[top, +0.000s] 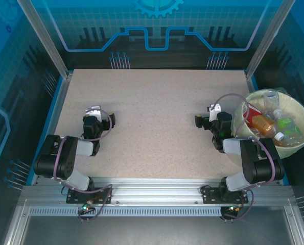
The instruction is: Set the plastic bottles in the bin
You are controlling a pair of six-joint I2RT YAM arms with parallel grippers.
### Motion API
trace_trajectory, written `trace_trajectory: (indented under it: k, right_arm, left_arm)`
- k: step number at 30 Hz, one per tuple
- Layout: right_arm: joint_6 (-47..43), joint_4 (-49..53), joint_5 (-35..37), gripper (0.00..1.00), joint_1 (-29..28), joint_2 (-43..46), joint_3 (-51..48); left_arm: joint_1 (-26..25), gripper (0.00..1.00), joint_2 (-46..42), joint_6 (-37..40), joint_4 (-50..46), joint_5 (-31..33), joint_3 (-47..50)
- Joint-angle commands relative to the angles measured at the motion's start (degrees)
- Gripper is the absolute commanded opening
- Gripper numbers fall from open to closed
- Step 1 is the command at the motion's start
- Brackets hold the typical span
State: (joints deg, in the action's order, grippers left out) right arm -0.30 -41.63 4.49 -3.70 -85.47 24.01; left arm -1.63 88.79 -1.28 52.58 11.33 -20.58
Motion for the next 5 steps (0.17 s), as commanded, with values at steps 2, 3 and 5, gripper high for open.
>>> trace_trajectory:
  k: [2,3,5]
  right_arm:
    - [0.32,-1.95,0.77,1.0,0.01,-0.75,0.61]
    - [0.3,-1.95,0.78,1.0,0.01,-0.75,0.61]
    - [0.34,-2.18,1.35,1.0,-0.2,-0.71,0.44]
  left_arm:
    - [0.66,0.99,-0.02,1.1,-0.36,-4.06,-1.64]
    - [0.66,0.99,-0.02,1.19,-0.2,-4.12,-1.53]
    - [0.66,0.99,-0.07,1.28,0.07,-4.07,-1.39]
